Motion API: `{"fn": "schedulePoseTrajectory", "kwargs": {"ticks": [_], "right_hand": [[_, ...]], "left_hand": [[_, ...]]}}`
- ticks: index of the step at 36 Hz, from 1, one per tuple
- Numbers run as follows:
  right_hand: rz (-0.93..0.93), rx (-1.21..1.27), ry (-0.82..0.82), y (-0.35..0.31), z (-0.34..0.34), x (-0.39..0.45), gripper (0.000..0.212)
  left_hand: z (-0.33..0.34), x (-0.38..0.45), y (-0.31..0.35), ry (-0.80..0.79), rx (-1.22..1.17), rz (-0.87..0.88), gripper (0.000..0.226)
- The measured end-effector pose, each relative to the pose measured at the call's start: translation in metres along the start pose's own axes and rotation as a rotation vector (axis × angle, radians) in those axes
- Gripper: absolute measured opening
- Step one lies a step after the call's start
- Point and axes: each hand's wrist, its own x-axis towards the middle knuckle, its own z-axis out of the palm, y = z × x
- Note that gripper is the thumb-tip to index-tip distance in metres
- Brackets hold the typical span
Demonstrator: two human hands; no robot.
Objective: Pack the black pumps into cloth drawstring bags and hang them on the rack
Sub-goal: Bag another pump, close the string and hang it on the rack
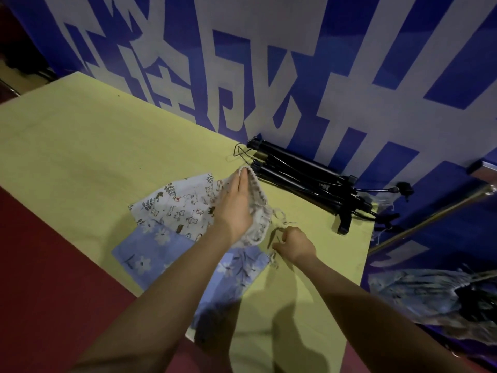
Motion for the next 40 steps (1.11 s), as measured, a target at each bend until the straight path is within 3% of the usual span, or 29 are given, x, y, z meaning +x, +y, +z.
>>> {"fn": "schedulePoseTrajectory", "kwargs": {"ticks": [3, 8, 16, 20, 24, 31, 37, 40], "right_hand": [[-0.012, -0.031, 0.009, 0.000, 0.003, 0.008, 0.033], [-0.070, -0.092, -0.005, 0.000, -0.006, 0.012, 0.022], [-0.118, 0.221, 0.205, -0.002, -0.038, 0.005, 0.016], [-0.295, 0.443, 0.233, -0.029, -0.050, -0.002, 0.016], [-0.477, 0.271, 0.233, -0.059, -0.045, 0.001, 0.008], [-0.438, 0.140, 0.183, -0.076, -0.036, 0.006, 0.017], [-0.440, 0.346, 0.241, -0.065, -0.052, 0.010, 0.016], [-0.391, 0.311, 0.306, -0.054, -0.065, 0.024, 0.017]], "left_hand": [[0.001, 0.010, 0.000, -0.026, -0.010, -0.020, 0.102], [-0.002, 0.014, 0.006, -0.150, 0.143, -0.080, 0.094], [0.000, 0.015, 0.008, -0.196, 0.137, -0.049, 0.092], [0.001, 0.016, 0.004, -0.243, 0.124, -0.022, 0.094], [-0.001, 0.017, -0.003, -0.288, 0.092, -0.002, 0.100], [-0.009, 0.019, -0.012, -0.253, 0.018, 0.002, 0.097], [-0.003, 0.027, -0.014, -0.250, 0.000, 0.021, 0.097], [-0.001, 0.034, -0.006, -0.230, -0.027, 0.046, 0.090]]}}
